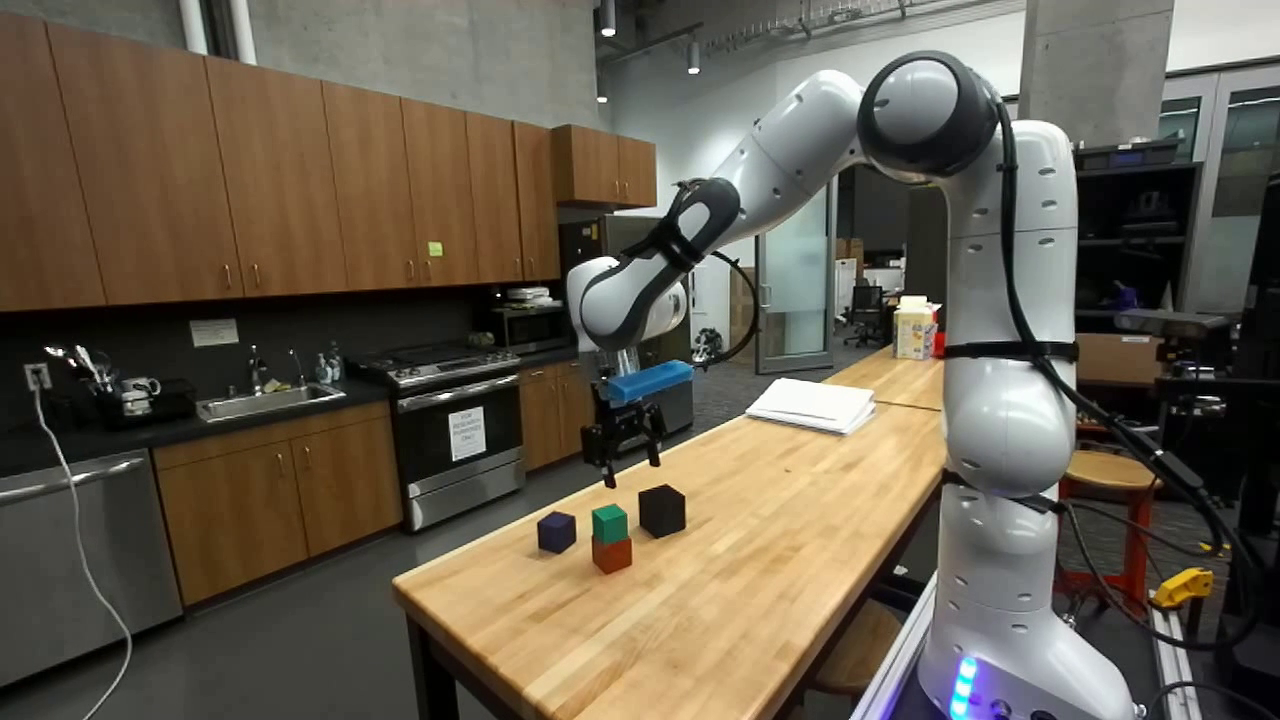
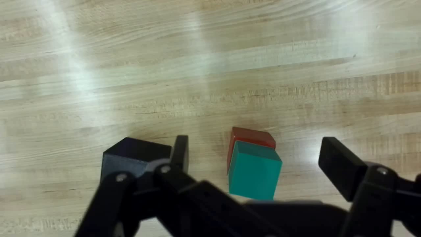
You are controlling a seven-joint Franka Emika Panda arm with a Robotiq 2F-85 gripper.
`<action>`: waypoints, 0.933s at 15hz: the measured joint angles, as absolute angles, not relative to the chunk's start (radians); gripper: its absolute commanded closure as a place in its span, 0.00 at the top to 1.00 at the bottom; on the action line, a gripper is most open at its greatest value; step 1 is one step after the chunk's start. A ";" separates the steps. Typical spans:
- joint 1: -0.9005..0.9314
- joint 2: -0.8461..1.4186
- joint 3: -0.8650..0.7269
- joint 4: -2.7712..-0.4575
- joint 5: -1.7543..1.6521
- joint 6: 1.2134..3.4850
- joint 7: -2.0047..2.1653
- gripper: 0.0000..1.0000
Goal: Put the blocks on the stack on the table
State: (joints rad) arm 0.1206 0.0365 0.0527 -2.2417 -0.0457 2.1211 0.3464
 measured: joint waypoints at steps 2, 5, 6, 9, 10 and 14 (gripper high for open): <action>0.120 0.005 0.057 -2.252 -0.058 2.084 0.319 1.00; 0.120 -0.040 0.059 -2.269 -0.075 2.030 0.272 1.00; 0.119 -0.054 0.059 -2.275 -0.078 2.016 0.253 1.00; 0.114 -0.093 0.059 -2.297 -0.090 1.985 0.204 1.00; 0.112 -0.106 0.059 -2.304 -0.096 1.979 0.192 1.00; 0.105 -0.151 0.059 -2.334 -0.113 1.965 0.158 1.00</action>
